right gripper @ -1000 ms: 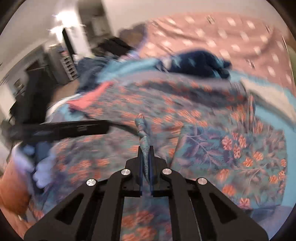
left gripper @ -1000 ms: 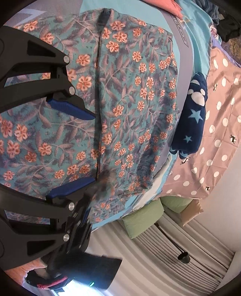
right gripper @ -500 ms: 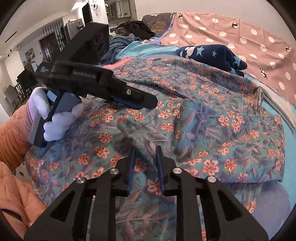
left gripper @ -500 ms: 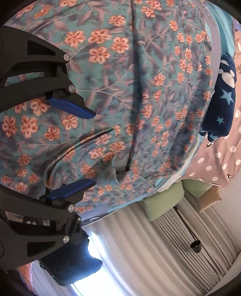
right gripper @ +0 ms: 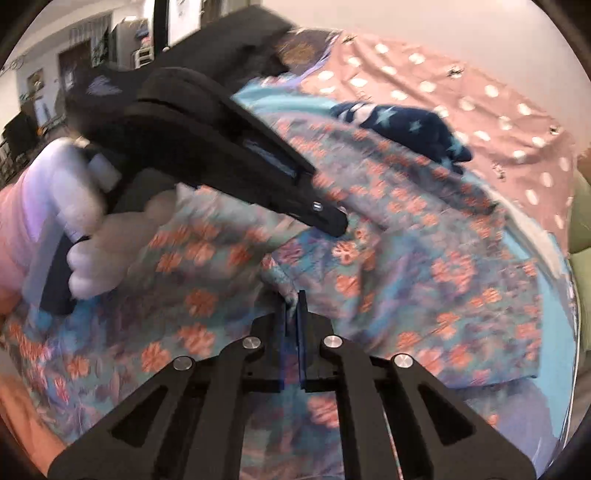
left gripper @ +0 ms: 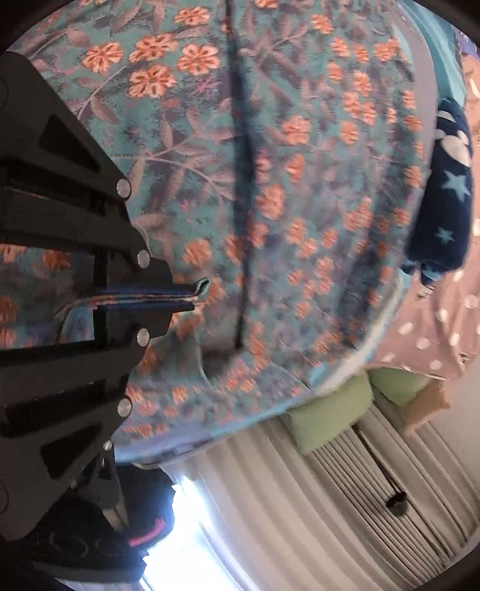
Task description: Fold small clothes
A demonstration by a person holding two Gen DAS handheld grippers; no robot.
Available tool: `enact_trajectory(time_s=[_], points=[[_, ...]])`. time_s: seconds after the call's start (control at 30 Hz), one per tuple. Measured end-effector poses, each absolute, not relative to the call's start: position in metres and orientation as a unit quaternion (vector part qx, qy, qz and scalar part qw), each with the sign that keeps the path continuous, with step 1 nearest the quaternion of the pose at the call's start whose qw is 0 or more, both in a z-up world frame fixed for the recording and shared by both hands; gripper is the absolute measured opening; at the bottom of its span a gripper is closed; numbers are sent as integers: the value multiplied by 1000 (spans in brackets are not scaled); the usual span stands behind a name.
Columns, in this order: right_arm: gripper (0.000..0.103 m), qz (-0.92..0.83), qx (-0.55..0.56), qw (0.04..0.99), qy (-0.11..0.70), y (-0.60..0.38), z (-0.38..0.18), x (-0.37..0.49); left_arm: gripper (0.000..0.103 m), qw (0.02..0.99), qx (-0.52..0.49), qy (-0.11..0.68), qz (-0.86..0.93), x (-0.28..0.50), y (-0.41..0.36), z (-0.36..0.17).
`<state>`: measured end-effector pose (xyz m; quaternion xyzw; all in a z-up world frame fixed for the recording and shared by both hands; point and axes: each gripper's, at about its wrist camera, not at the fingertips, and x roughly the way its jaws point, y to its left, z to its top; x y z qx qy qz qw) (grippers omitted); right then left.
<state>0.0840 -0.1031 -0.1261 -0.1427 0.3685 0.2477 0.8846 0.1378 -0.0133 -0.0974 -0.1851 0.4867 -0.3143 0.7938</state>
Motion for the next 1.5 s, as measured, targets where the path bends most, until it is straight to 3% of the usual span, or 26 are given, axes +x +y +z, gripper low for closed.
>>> enact_trajectory(time_s=[0.3, 0.7, 1.03, 1.5], points=[[4, 239, -40, 922, 301, -126, -54, 119, 3, 846, -159, 376, -343, 154, -10, 8], [4, 286, -22, 916, 279, -62, -29, 177, 3, 885, -166, 333, -280, 182, 73, 44], [4, 318, -32, 897, 307, -7, -46, 208, 3, 895, -186, 342, -218, 193, 139, 17], [8, 318, -15, 851, 417, -11, -110, 227, 4, 870, -199, 434, -121, 202, 184, -94]])
